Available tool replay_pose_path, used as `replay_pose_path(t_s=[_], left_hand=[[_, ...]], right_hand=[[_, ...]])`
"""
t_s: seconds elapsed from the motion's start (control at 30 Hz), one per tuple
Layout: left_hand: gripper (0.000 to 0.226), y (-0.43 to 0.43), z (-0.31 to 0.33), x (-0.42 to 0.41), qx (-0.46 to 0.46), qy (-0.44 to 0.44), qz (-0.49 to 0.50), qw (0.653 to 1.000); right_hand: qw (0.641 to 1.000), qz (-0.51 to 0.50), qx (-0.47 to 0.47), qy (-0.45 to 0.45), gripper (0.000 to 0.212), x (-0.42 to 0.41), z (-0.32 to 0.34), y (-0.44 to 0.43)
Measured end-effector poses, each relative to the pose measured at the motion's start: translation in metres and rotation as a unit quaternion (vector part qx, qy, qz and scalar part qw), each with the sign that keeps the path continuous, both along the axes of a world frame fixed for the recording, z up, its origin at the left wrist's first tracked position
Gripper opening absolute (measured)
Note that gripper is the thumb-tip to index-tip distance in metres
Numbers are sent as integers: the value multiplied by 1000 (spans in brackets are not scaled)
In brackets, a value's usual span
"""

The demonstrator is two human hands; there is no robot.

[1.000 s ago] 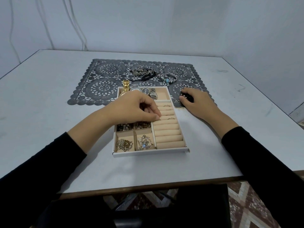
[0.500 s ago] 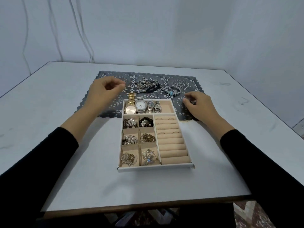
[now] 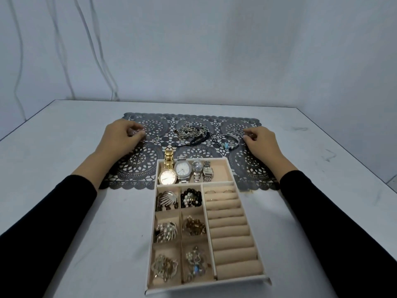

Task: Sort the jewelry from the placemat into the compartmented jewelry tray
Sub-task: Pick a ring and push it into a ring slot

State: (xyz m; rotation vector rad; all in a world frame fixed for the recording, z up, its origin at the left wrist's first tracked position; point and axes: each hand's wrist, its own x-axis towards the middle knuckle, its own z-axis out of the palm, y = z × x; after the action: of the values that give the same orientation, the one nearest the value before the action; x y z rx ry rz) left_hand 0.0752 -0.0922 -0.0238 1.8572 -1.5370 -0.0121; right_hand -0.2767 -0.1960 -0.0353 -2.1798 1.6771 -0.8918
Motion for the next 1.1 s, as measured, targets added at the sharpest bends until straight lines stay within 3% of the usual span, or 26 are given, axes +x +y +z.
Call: replay_pose_path(t_s=[0.23, 0.53, 1.1], left_hand=[[25, -24, 0, 21, 6, 2, 37, 999], [20, -43, 2, 24, 54, -6, 12, 998], [16, -53, 8, 31, 100, 88, 2, 991]], right_hand=[[1000, 18, 6, 11, 30, 6, -1, -26], [999, 33, 9, 14, 19, 11, 0, -43], [996, 69, 15, -48, 6, 10, -5, -50]])
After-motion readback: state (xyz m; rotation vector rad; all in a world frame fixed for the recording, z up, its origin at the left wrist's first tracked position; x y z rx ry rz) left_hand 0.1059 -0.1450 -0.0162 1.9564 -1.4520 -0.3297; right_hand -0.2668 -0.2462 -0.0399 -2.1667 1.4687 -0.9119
